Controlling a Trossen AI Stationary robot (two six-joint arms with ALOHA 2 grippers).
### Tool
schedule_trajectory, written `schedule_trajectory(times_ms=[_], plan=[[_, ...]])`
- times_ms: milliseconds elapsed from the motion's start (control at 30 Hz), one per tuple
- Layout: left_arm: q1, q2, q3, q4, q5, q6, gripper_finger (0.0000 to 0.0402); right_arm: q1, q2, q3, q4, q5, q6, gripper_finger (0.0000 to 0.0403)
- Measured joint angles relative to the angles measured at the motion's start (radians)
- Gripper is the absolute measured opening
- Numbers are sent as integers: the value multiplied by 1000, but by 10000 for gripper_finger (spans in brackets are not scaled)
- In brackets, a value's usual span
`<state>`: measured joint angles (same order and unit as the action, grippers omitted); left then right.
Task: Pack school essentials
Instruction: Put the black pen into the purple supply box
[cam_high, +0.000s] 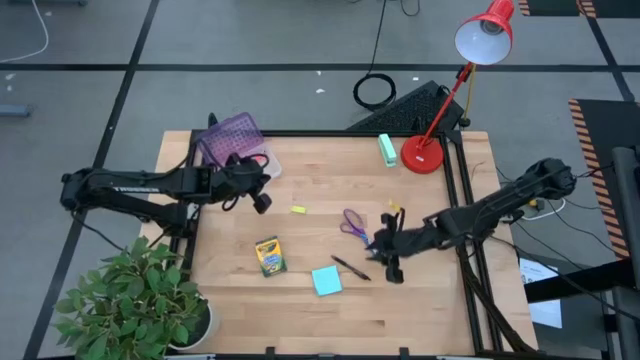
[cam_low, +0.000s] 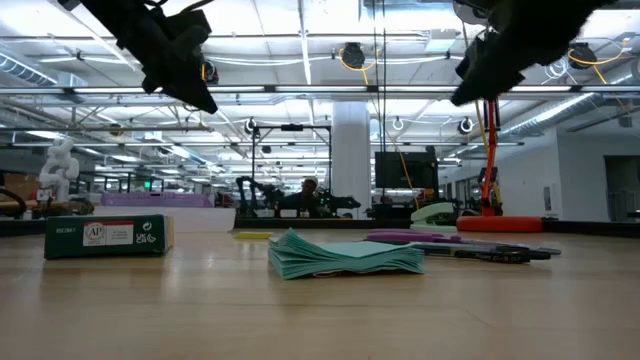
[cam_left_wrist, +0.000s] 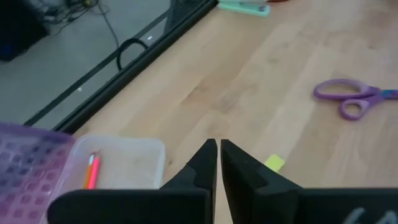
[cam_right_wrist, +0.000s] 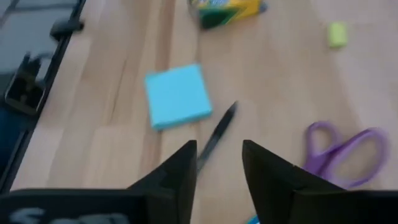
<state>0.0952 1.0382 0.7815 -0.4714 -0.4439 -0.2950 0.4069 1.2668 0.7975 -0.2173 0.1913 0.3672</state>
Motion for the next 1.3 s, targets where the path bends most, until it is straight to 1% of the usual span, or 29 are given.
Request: schedule_trajectory(times_ms=[167,267,367,467,533,600,667,767,800,1000,1167,1300], plan=[[-20,24,0,28,0,24,26,89,84,0,-7,68,15,142],[-27,39,-1,43,3,17,26,100,120,0,-11,150,33,144],[-41,55,-2,59,9,9,26,99,140,0,-5,169,39,144],[-54,79,2,105,10,13,26,101,167,0,16,169,36,144],[-59,87,-2,91,10,25,26,102,192,0,55,165,46,144],[-64,101,2,133,10,36,26,102,220,1,77,147,59,144],[-65,102,-2,124,11,51,26,98,258,0,135,137,65,144],[-64,116,1,159,29,69,26,97,310,0,194,90,58,151],[-64,117,-1,147,35,76,26,97,325,0,222,67,56,156],[-64,120,-1,159,55,87,26,95,370,1,246,48,17,194],[-64,119,-1,165,55,91,26,94,411,1,258,70,-22,225],[-64,119,-1,168,58,91,26,88,434,1,259,70,-24,239]])
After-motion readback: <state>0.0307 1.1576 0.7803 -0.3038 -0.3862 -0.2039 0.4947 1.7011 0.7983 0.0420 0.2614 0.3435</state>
